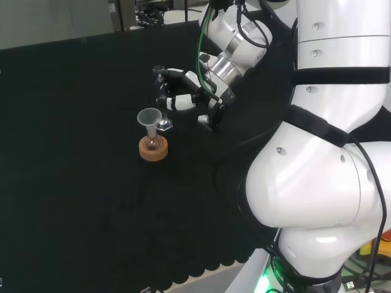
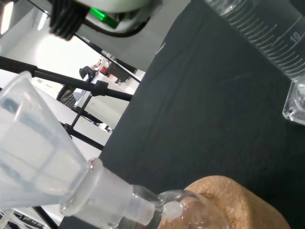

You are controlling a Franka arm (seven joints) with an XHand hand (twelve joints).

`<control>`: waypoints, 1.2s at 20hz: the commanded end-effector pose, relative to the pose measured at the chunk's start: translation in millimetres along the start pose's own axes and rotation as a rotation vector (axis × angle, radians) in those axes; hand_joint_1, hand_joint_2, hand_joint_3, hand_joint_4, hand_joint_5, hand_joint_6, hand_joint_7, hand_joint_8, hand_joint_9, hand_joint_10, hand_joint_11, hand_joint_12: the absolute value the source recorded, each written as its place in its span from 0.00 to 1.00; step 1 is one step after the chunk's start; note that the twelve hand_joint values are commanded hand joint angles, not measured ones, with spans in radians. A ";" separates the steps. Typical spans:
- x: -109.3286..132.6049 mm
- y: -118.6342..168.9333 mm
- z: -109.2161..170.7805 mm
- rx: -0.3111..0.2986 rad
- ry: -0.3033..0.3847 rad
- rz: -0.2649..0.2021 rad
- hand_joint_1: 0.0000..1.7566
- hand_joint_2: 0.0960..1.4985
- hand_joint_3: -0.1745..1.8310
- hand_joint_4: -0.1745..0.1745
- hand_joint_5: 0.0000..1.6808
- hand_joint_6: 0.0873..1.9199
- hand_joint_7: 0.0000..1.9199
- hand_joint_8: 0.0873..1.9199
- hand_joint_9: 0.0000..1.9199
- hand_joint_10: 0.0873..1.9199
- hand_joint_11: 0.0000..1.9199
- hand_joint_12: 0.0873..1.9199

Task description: Pick up the graduated cylinder.

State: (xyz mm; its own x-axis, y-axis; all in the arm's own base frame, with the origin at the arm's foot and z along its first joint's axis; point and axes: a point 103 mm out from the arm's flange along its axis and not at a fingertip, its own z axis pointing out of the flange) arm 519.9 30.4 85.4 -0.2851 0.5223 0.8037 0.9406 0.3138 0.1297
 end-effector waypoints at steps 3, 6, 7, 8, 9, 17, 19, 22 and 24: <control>-0.9 3.4 9.1 0.000 0.029 -0.026 0.57 0.38 0.38 0.51 0.30 0.00 0.20 0.29 0.35 0.25 0.22 0.66; -1.6 4.8 10.6 0.001 0.033 -0.031 0.58 0.38 0.39 0.50 0.30 0.00 0.21 0.29 0.36 0.25 0.23 0.65; -2.1 5.2 11.4 0.001 0.037 -0.030 0.58 0.37 0.39 0.50 0.30 0.00 0.21 0.29 0.36 0.25 0.23 0.65; -2.7 5.5 12.2 -0.001 0.042 -0.030 0.58 0.38 0.39 0.50 0.30 0.00 0.21 0.29 0.37 0.25 0.24 0.64; -3.3 5.8 13.1 -0.001 0.046 -0.030 0.58 0.37 0.40 0.49 0.31 0.00 0.22 0.29 0.37 0.25 0.24 0.64; -5.2 7.3 17.6 -0.016 0.080 -0.034 0.59 0.38 0.40 0.49 0.32 0.00 0.23 0.30 0.38 0.24 0.26 0.63; -6.1 6.8 18.3 -0.021 0.089 -0.033 0.59 0.38 0.40 0.50 0.33 0.00 0.24 0.30 0.39 0.24 0.26 0.63; -8.3 5.7 19.1 -0.026 0.107 -0.032 0.60 0.38 0.40 0.51 0.35 0.00 0.25 0.29 0.40 0.23 0.27 0.62; -10.1 5.0 20.0 -0.031 0.127 -0.034 0.60 0.38 0.40 0.51 0.36 0.01 0.25 0.29 0.40 0.23 0.27 0.62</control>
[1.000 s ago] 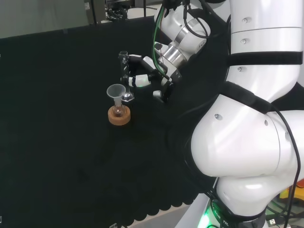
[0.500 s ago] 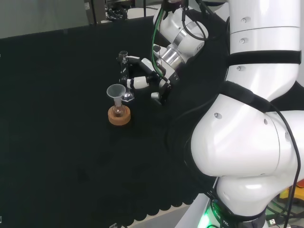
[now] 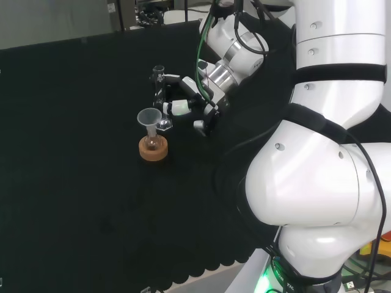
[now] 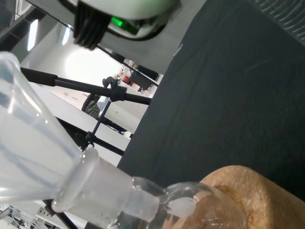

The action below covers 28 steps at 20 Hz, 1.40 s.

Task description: Pick up the graduated cylinder.

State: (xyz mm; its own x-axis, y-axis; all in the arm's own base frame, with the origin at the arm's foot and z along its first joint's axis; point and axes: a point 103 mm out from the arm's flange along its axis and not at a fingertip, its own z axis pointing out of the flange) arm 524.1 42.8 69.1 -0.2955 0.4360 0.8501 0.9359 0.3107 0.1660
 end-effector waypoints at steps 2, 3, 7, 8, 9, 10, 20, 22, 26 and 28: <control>-3.6 -1.3 2.0 -0.018 0.048 -0.005 0.60 0.38 0.40 0.51 0.36 0.01 0.25 0.29 0.41 0.23 0.28 0.62; -3.7 -1.2 2.5 -0.021 0.049 -0.006 0.60 0.38 0.40 0.51 0.36 0.01 0.26 0.29 0.41 0.22 0.28 0.61; -3.4 1.2 7.8 -0.021 0.045 -0.008 0.60 0.38 0.40 0.51 0.36 0.02 0.26 0.29 0.42 0.21 0.29 0.61; -3.5 2.0 9.3 -0.021 0.045 -0.008 0.60 0.38 0.40 0.51 0.36 0.02 0.26 0.29 0.42 0.21 0.29 0.61; -4.6 3.0 12.8 -0.020 0.043 -0.007 0.60 0.38 0.40 0.51 0.36 0.02 0.26 0.29 0.42 0.21 0.29 0.61; -5.3 3.4 14.2 -0.019 0.039 -0.004 0.60 0.38 0.40 0.51 0.36 0.02 0.26 0.29 0.42 0.21 0.29 0.61; -7.4 4.4 16.5 -0.036 0.042 0.005 0.59 0.42 0.39 0.51 0.37 0.08 0.27 0.28 0.44 0.19 0.31 0.59; -7.5 4.4 16.7 -0.038 0.040 0.006 0.59 0.42 0.39 0.51 0.38 0.09 0.28 0.28 0.45 0.19 0.32 0.59; -7.3 4.5 16.3 -0.048 0.037 0.008 0.59 0.43 0.38 0.51 0.36 0.17 0.28 0.28 0.46 0.17 0.32 0.59; -8.0 4.1 16.4 -0.051 0.038 0.008 0.59 0.43 0.38 0.51 0.35 0.19 0.28 0.28 0.47 0.16 0.32 0.59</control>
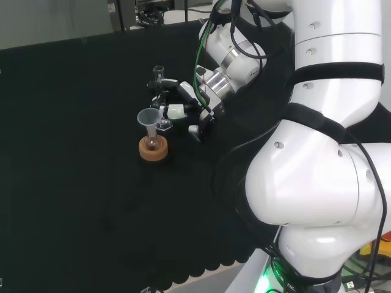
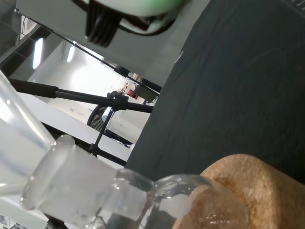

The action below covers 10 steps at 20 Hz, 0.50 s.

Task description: Pick up the graduated cylinder.

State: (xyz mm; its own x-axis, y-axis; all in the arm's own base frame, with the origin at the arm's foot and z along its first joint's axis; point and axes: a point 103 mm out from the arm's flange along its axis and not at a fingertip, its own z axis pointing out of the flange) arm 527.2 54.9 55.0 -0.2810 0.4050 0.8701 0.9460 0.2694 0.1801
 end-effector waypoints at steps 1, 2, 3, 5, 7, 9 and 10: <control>-0.4 -0.4 -0.5 -0.010 -0.002 -0.001 0.59 0.43 0.38 0.51 0.35 0.19 0.29 0.28 0.47 0.16 0.32 0.59; -0.5 -0.5 -0.6 -0.012 -0.004 0.001 0.59 0.43 0.38 0.51 0.35 0.20 0.29 0.28 0.47 0.16 0.33 0.59; -0.6 -0.6 -0.7 -0.014 -0.004 0.000 0.59 0.43 0.38 0.51 0.35 0.20 0.29 0.28 0.47 0.16 0.33 0.59; -0.6 -0.9 -1.0 -0.016 -0.004 0.001 0.59 0.43 0.38 0.52 0.35 0.21 0.29 0.28 0.47 0.16 0.33 0.58; -0.6 -1.1 -1.2 -0.019 -0.005 0.001 0.59 0.43 0.38 0.52 0.34 0.24 0.29 0.28 0.47 0.16 0.33 0.58; -0.6 -1.4 -1.5 -0.021 -0.006 0.002 0.59 0.43 0.38 0.52 0.34 0.25 0.29 0.28 0.48 0.16 0.33 0.58; -0.5 -1.5 -1.7 -0.022 -0.005 0.000 0.59 0.43 0.38 0.52 0.34 0.25 0.29 0.28 0.48 0.16 0.33 0.58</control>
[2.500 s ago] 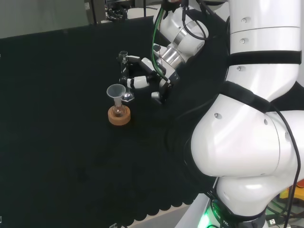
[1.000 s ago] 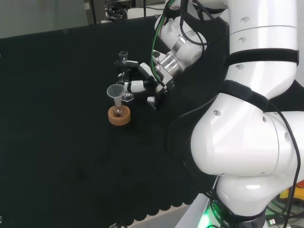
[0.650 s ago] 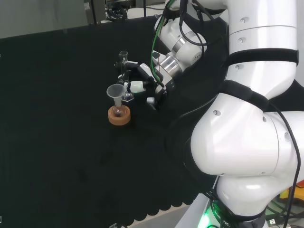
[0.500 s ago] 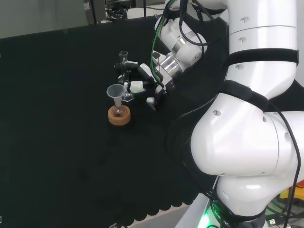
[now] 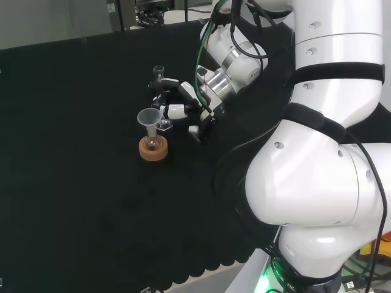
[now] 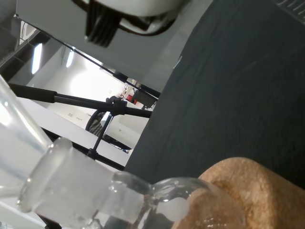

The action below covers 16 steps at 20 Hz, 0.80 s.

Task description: Pick up the graduated cylinder.

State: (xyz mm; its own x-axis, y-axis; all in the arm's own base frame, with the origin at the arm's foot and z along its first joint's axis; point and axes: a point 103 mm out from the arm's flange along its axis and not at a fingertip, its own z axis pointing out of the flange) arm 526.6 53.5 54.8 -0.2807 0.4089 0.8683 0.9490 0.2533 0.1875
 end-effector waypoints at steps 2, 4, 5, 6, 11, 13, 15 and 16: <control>0.2 -0.7 -0.9 -0.006 -0.003 -0.001 0.59 0.44 0.38 0.52 0.34 0.25 0.29 0.28 0.48 0.16 0.33 0.58; 0.2 -0.9 -1.0 -0.008 -0.005 0.001 0.59 0.44 0.38 0.52 0.34 0.25 0.29 0.28 0.48 0.16 0.34 0.58; 0.2 -1.0 -1.1 -0.011 -0.006 0.000 0.59 0.44 0.38 0.52 0.34 0.26 0.30 0.28 0.48 0.16 0.34 0.58; 0.3 -1.1 -1.2 -0.012 -0.007 0.000 0.59 0.44 0.38 0.52 0.35 0.26 0.30 0.29 0.48 0.16 0.34 0.58; 4.6 -3.9 -4.6 -0.028 -0.024 -0.002 0.62 0.50 0.39 0.51 0.39 0.28 0.32 0.29 0.50 0.16 0.37 0.57; 7.1 -6.4 -12.3 -0.029 -0.019 -0.003 0.65 0.53 0.40 0.49 0.40 0.30 0.34 0.29 0.52 0.15 0.39 0.55; 8.2 -7.9 -19.0 -0.031 -0.025 0.001 0.69 0.56 0.41 0.48 0.42 0.31 0.35 0.30 0.53 0.14 0.41 0.54; 8.3 -8.3 -21.3 -0.031 -0.029 0.003 0.70 0.57 0.41 0.47 0.44 0.32 0.36 0.31 0.53 0.14 0.42 0.53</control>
State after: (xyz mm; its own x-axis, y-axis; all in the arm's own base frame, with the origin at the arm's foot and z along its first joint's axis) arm 522.7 46.3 64.4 -0.2870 0.4268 0.8576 0.9513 0.2319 0.2030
